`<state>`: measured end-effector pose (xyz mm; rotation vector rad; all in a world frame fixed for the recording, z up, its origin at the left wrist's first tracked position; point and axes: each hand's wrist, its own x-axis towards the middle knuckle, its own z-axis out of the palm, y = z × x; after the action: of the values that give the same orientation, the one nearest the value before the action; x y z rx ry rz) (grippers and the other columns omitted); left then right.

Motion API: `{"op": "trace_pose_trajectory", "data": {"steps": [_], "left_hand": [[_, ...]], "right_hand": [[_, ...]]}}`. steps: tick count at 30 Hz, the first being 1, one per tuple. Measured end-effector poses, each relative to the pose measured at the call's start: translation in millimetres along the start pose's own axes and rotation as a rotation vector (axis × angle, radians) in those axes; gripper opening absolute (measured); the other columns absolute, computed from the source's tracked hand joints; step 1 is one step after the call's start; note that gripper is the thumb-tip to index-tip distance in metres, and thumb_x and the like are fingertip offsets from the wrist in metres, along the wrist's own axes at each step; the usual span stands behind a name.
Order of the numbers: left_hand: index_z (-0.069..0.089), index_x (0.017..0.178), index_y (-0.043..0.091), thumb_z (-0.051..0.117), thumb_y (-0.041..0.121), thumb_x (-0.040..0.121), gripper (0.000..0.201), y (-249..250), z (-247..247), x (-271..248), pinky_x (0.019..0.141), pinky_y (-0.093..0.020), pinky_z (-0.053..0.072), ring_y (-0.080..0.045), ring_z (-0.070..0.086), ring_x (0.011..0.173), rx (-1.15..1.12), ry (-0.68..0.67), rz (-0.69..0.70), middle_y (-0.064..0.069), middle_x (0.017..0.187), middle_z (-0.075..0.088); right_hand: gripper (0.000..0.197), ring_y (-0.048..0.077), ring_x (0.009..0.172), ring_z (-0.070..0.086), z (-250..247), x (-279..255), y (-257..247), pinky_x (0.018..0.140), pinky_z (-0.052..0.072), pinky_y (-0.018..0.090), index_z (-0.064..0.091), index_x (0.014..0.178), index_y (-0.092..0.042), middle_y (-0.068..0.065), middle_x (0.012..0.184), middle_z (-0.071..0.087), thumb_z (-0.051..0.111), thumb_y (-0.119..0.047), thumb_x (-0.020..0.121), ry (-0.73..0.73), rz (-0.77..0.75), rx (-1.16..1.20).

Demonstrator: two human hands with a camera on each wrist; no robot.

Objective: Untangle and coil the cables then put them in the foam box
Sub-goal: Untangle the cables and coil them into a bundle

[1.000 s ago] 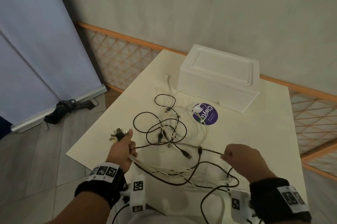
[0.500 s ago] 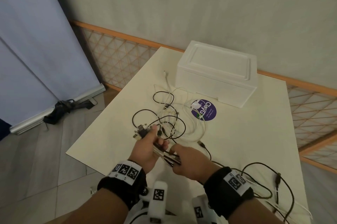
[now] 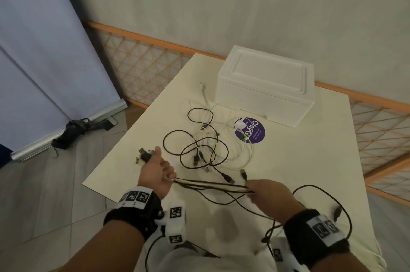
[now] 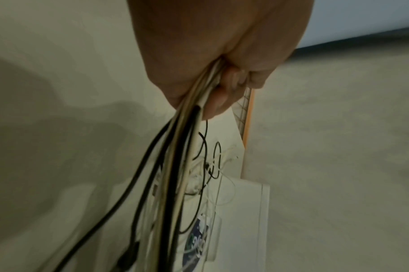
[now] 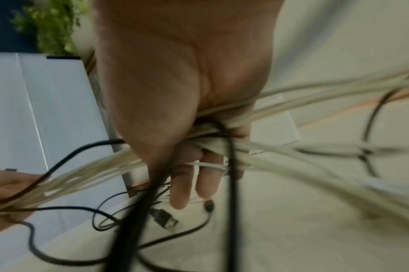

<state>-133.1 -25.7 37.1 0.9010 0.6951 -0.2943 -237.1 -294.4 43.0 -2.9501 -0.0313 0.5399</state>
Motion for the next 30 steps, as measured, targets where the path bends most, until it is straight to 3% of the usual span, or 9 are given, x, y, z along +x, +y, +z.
{"op": "trace_pose_trajectory", "data": {"steps": [6,9,13,16,18,20,22,26,30], "left_hand": [[0.033,0.062,0.019,0.052,0.035,0.097,0.043,-4.7,-13.5,8.7,0.042,-0.022,0.027,-0.009,0.028,0.034,0.054,0.02,-0.04,0.005,0.042,0.027],[0.036,0.064,0.017,0.054,0.028,0.097,0.039,-7.6,-4.4,6.8,0.051,-0.028,0.036,-0.011,0.037,0.039,0.07,-0.051,-0.044,0.004,0.045,0.035],[0.044,0.062,0.012,0.053,0.029,0.096,0.039,-21.3,12.6,-6.0,0.058,-0.029,0.049,-0.016,0.054,0.055,0.075,-0.18,-0.043,-0.003,0.056,0.055],[0.052,0.064,0.009,0.056,0.039,0.09,0.04,-34.0,25.3,-18.9,0.074,-0.035,0.051,-0.019,0.066,0.075,0.175,-0.302,-0.082,-0.004,0.081,0.071],[0.061,0.082,0.005,0.061,0.046,0.08,0.041,-37.1,29.5,-24.2,0.082,-0.039,0.049,-0.021,0.064,0.084,0.247,-0.342,-0.08,-0.002,0.086,0.071],[0.066,0.091,0.008,0.058,0.041,0.086,0.034,-31.7,29.8,-26.1,0.076,-0.039,0.049,-0.021,0.062,0.086,0.259,-0.301,-0.055,-0.003,0.087,0.07],[0.061,0.084,0.017,0.053,0.036,0.094,0.022,-22.4,25.2,-23.4,0.071,-0.037,0.048,-0.019,0.063,0.089,0.229,-0.232,-0.061,-0.003,0.083,0.071],[0.04,0.065,0.015,0.051,0.037,0.097,0.04,4.9,-0.5,-5.7,0.066,-0.04,0.059,-0.02,0.066,0.055,-0.049,-0.03,-0.07,0.0,0.048,0.054],[0.03,0.064,0.019,0.047,0.037,0.099,0.043,26.6,-39.9,11.8,0.042,-0.024,0.04,-0.011,0.029,0.031,-0.097,0.147,0.002,0.006,0.038,0.026]], "right_hand": [[0.043,0.012,0.127,0.045,13.1,-26.1,53.4,0.103,0.036,0.027,0.043,0.135,-0.037,-0.01,0.138,0.049,0.043,-0.026,0.093,-0.108,0.238,-0.028],[0.066,0.015,0.134,0.036,-4.7,-23.5,39.9,0.108,0.03,0.027,0.033,0.144,-0.031,-0.008,0.147,0.037,0.056,-0.024,0.082,-0.172,0.123,0.072],[0.082,0.013,0.136,0.03,-32.5,-3.0,-24.7,0.108,0.024,0.022,0.025,0.148,-0.025,-0.005,0.15,0.032,0.067,-0.042,0.08,-0.005,-0.085,0.32],[0.072,0.022,0.122,0.048,-33.3,17.0,-83.5,0.1,0.037,0.032,0.035,0.142,-0.018,0.004,0.136,0.051,0.064,-0.043,0.082,0.032,-0.217,0.268],[0.051,0.03,0.099,0.06,-21.4,27.6,-105.7,0.082,0.043,0.035,0.042,0.131,-0.013,0.01,0.113,0.063,0.056,-0.033,0.086,0.059,-0.281,0.118],[0.03,0.033,0.089,0.06,-11.0,31.2,-108.9,0.068,0.038,0.033,0.049,0.116,-0.011,0.012,0.1,0.064,0.047,-0.024,0.089,0.054,-0.244,0.109],[0.02,0.031,0.087,0.06,-4.4,29.7,-100.2,0.064,0.036,0.032,0.051,0.104,-0.015,0.01,0.095,0.063,0.045,-0.028,0.09,0.011,-0.211,0.125],[0.017,0.025,0.093,0.06,8.2,13.5,-50.9,0.073,0.043,0.032,0.052,0.1,-0.021,0.005,0.099,0.063,0.046,-0.032,0.089,-0.116,-0.144,0.101],[0.006,0.011,0.092,0.06,13.5,-16.9,21.9,0.078,0.044,0.025,0.055,0.08,-0.038,-0.012,0.089,0.062,0.051,-0.034,0.083,-0.255,0.034,0.21]]}}
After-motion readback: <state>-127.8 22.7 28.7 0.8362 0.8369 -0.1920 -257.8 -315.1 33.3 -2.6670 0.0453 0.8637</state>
